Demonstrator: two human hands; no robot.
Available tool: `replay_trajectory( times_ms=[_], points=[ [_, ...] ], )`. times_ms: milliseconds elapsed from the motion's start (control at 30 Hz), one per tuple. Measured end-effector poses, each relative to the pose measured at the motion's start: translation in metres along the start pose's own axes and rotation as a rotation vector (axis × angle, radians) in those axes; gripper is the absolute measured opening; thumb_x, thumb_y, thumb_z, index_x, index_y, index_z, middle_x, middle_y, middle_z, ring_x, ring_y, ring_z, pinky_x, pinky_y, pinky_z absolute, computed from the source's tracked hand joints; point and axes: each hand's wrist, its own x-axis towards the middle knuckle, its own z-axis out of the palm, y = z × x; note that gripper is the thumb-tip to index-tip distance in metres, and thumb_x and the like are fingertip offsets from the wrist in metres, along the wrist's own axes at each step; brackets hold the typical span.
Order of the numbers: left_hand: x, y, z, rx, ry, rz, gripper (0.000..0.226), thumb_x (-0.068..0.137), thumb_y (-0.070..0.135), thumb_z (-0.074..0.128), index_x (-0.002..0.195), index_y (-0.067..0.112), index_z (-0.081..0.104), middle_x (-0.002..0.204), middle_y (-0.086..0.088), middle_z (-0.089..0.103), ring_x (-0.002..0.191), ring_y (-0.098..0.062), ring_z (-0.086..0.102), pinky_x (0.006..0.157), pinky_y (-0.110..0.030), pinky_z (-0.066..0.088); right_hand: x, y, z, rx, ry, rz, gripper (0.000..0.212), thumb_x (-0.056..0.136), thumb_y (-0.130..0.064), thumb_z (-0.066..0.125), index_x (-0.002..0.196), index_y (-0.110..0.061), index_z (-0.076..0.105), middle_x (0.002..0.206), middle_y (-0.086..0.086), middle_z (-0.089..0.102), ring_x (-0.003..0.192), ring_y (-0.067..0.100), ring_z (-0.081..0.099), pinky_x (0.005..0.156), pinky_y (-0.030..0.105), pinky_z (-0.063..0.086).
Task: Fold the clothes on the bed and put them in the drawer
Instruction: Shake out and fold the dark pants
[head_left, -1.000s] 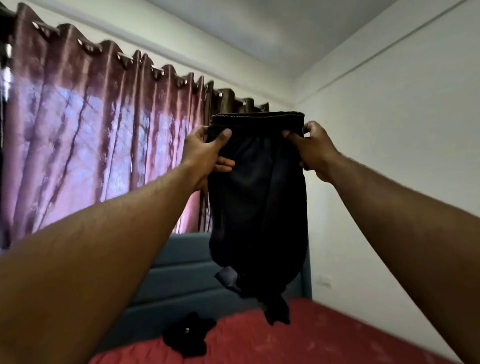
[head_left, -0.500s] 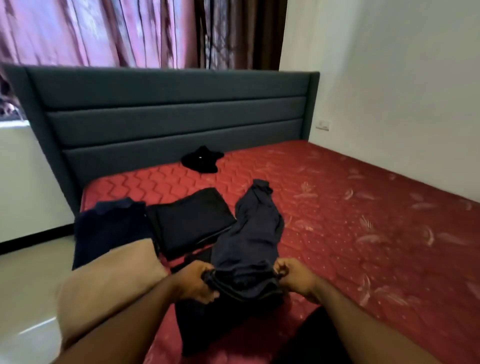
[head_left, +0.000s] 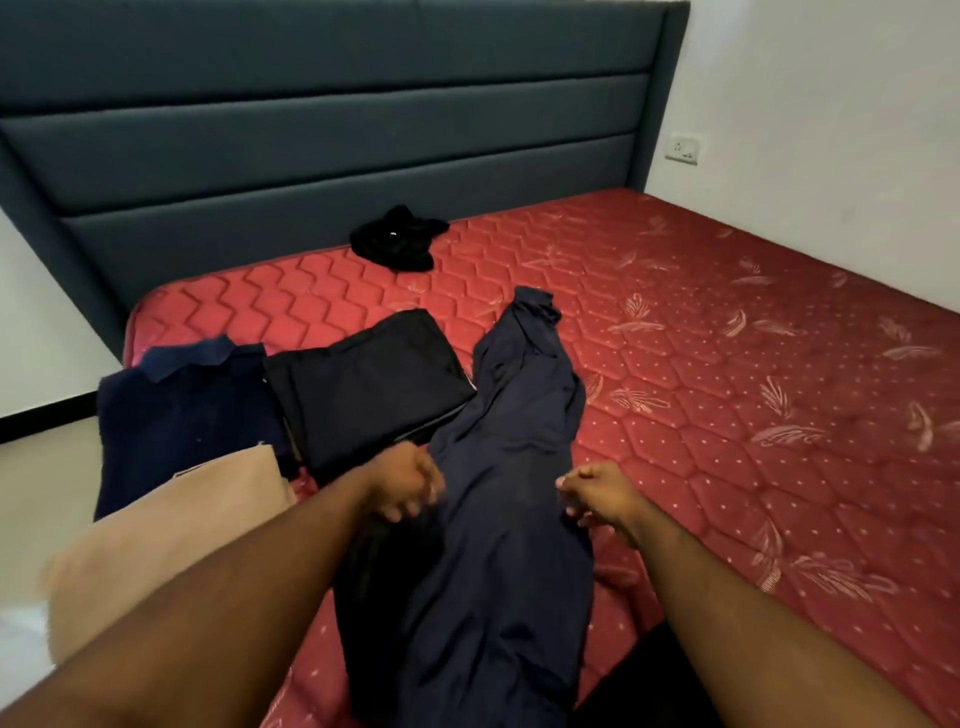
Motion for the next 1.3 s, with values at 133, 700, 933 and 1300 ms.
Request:
replay_trajectory(
  times_ms=[133,700,933,1300],
  points=[
    [0.068,0.033,-0.008,-0.172,0.327,0.194,0.035,0.081,-0.014,0.045,0.078,0.013,0.067,0.076,-0.006,0.067,0.058,-0.009,0.055,0.047,-0.013,0.041,0.071,-0.01,0.001,0.185,0.201,-0.018,0.023,0.089,-0.002,0.058,0.07,-0.013,0.061,0.068,0.008,0.056,0.055,0.014,0.047,0.045,0.02,0.04],
    [0.22,0.058,0.04,0.233,0.408,-0.133,0.041,0.089,0.037,0.064,0.12,0.012,0.058,0.127,-0.014,0.055,0.117,-0.036,0.054,0.096,-0.042,0.048,0.235,0.011,0.01,0.036,0.571,0.281,0.018,0.083,-0.009,0.064,0.075,-0.023,0.057,0.104,0.003,0.055,0.086,0.025,0.055,0.073,0.027,0.046],
    [0.17,0.074,0.005,-0.77,0.19,-0.131,0.019,0.1,0.026,0.053,0.101,0.01,0.063,0.111,-0.017,0.068,0.101,-0.032,0.065,0.094,-0.046,0.052,0.174,-0.024,-0.006,0.586,0.283,0.157,0.026,0.093,0.007,0.045,0.097,-0.011,0.063,0.075,0.004,0.061,0.065,0.014,0.053,0.058,0.024,0.044],
    [-0.072,0.071,-0.103,-1.207,0.2,0.25,0.02,0.092,0.024,0.053,0.083,0.011,0.065,0.071,-0.004,0.071,0.062,-0.018,0.067,0.066,-0.031,0.049,-0.047,-0.17,-0.086,0.809,0.01,-0.093,0.02,0.098,-0.016,0.044,0.081,-0.01,0.053,0.065,0.01,0.059,0.053,0.02,0.061,0.045,0.022,0.052]
  ],
)
